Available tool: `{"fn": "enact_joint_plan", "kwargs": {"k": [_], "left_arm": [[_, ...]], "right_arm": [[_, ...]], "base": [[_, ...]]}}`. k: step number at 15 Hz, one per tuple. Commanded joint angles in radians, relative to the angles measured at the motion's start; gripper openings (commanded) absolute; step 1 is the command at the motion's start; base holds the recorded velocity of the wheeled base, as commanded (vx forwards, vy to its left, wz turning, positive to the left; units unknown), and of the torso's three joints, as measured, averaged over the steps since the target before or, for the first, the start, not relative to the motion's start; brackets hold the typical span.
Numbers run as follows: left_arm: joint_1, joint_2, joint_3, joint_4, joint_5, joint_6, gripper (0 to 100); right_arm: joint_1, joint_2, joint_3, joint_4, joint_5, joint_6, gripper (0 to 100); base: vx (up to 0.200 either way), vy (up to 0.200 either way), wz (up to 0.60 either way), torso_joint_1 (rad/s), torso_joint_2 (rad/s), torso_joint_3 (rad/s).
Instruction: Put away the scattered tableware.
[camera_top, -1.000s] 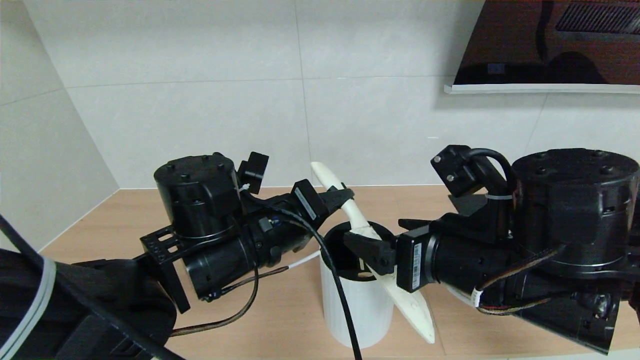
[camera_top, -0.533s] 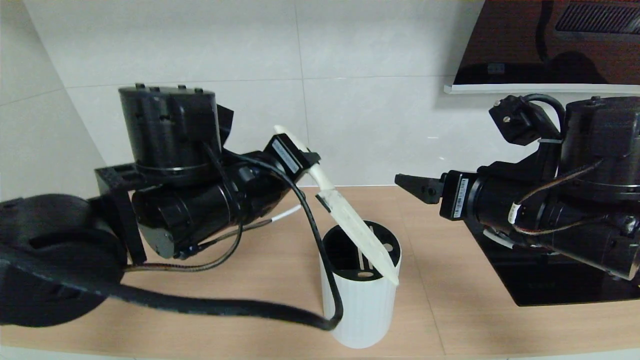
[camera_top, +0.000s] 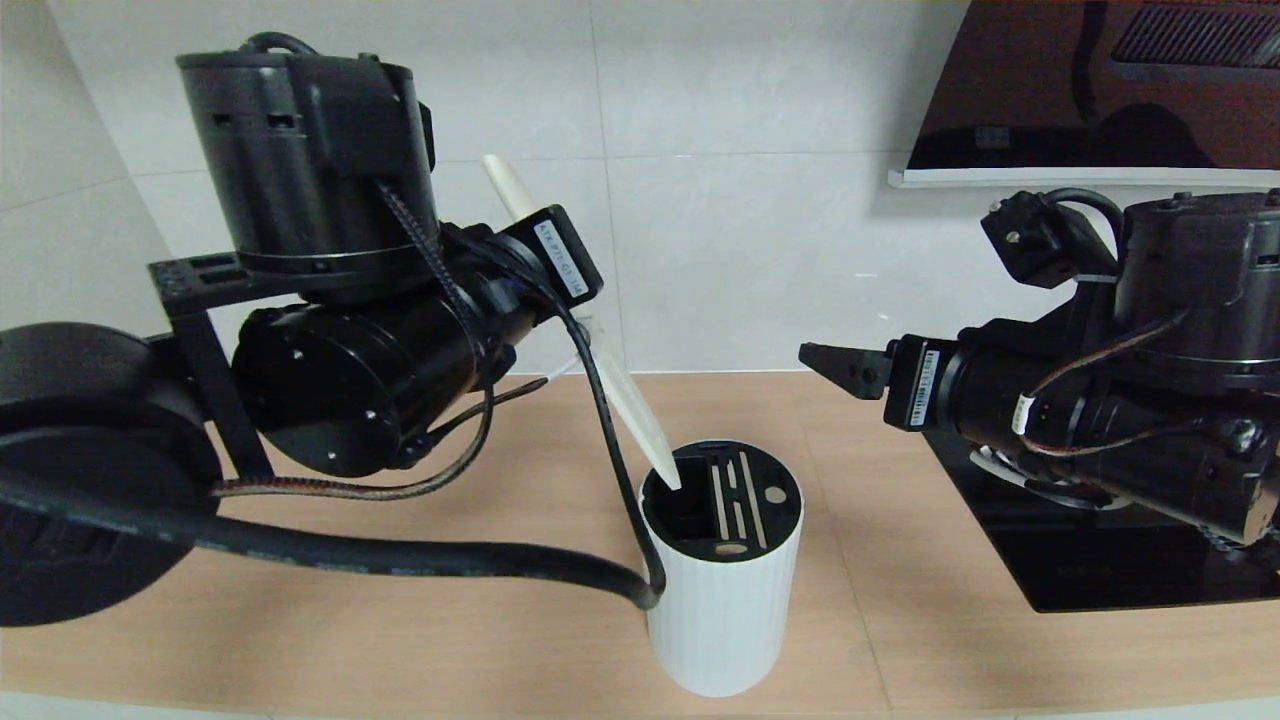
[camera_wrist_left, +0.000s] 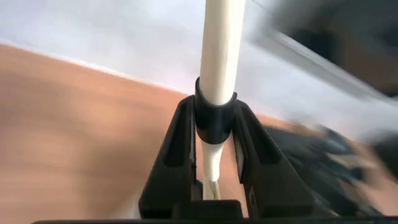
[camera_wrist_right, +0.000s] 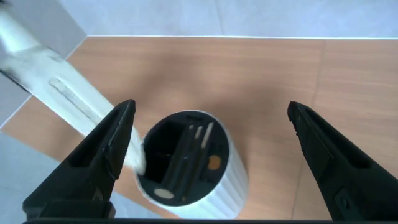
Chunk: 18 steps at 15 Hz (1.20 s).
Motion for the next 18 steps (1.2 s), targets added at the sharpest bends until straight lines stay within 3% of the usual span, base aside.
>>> {"fn": "enact_joint_plan", "kwargs": {"k": [1, 2, 4, 6, 7, 18], "left_arm": [[-0.036, 0.009, 0.022, -0.033, 0.034, 0.029, 0], [-0.061, 0.007, 0.055, -0.105, 0.037, 0.064, 0], [-0.091, 0.022, 0.128, -0.274, 0.051, 0.172, 0], [-0.111, 0.073, 0.17, -0.418, 0.089, 0.253, 0], [-0.127, 0.096, 0.18, -0.466, 0.095, 0.273, 0], [-0.145, 0.147, 0.207, -0.483, 0.098, 0.271, 0]], "right_arm": [[0.0, 0.013, 0.0, -0.001, 0.0, 0.0, 100], [0.0, 0.011, 0.002, -0.001, 0.0, 0.0, 100], [0.0, 0.01, 0.002, -0.001, 0.0, 0.0, 100], [0.0, 0.01, 0.004, -0.001, 0.0, 0.0, 100], [0.0, 0.01, 0.004, -0.001, 0.0, -0.002, 100], [0.0, 0.01, 0.005, -0.001, 0.0, -0.002, 100]], "base": [[0.0, 0.0, 0.0, 0.0, 0.0, 0.0], [0.0, 0.0, 0.0, 0.0, 0.0, 0.0], [0.0, 0.0, 0.0, 0.0, 0.0, 0.0], [0.0, 0.0, 0.0, 0.0, 0.0, 0.0], [0.0, 0.0, 0.0, 0.0, 0.0, 0.0], [0.0, 0.0, 0.0, 0.0, 0.0, 0.0]]}}
